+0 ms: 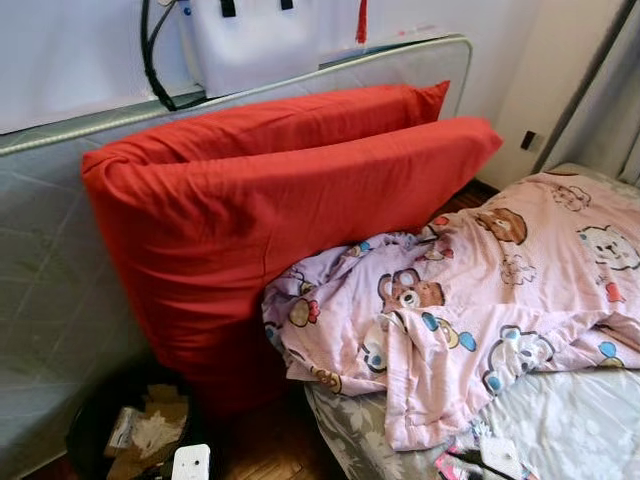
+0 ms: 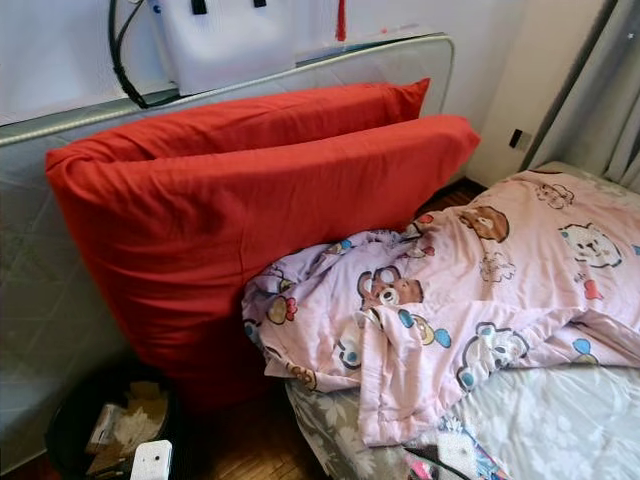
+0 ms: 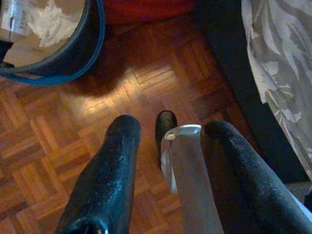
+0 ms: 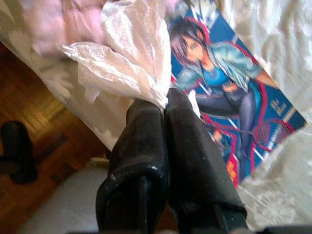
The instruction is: Clean up the room
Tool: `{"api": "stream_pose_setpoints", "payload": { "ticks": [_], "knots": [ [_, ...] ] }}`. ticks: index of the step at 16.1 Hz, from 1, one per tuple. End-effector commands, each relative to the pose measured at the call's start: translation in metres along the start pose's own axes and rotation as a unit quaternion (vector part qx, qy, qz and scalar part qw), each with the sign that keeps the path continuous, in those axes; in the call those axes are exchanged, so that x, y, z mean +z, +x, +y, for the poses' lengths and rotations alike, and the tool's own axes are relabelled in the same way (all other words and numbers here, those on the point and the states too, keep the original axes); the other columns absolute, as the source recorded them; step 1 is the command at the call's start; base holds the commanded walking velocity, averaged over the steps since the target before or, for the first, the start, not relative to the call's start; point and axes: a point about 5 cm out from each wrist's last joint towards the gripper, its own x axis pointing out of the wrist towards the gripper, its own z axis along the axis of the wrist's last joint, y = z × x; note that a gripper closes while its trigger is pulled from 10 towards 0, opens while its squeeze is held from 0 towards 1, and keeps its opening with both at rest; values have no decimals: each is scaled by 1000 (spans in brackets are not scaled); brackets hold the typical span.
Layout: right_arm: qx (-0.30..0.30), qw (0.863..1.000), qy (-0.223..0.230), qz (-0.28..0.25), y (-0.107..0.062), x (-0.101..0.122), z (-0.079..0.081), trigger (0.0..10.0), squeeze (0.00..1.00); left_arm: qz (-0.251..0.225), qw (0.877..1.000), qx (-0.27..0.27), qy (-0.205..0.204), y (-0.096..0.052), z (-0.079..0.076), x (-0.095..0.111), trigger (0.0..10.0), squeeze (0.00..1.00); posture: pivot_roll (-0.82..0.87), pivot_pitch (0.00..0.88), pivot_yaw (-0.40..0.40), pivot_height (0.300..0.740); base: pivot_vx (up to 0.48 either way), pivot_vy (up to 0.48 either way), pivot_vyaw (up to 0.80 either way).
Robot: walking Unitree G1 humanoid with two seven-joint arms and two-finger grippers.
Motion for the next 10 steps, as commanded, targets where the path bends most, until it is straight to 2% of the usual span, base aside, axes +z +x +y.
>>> {"api": "stream_pose_setpoints", "payload": {
  "ticks": [1, 5, 7, 8, 10],
  "knots": [
    [-11, 1000, 9, -1, -3, -4, -15, 10000, 0, 10, 1000, 2, -7, -1, 2, -4, 10000, 0, -35, 21, -16, 740, 0, 0, 0],
    [-13, 1000, 2, 2, -7, -10, -28, 10000, 0, 12, 1000, 3, 1, -1, 4, -4, 10000, 0, -29, 24, -12, 740, 0, 0, 0],
    [-11, 1000, -2, 3, -7, -11, -27, 10000, 0, 13, 1000, 2, 3, -1, 4, -4, 10000, 0, -27, 23, -12, 740, 0, 0, 800],
    [-9, 1000, -2, 4, -7, -12, -24, 10000, 0, 13, 1000, 2, 4, -1, 4, -4, 10000, 0, -26, 25, -12, 740, 0, 0, 800],
    [1, 1000, -4, 5, -4, -14, -1, 10000, 0, 16, 1000, 4, 6, -1, 5, -5, 10000, 0, -26, 25, -12, 740, 0, 0, 800]
  ]
}}
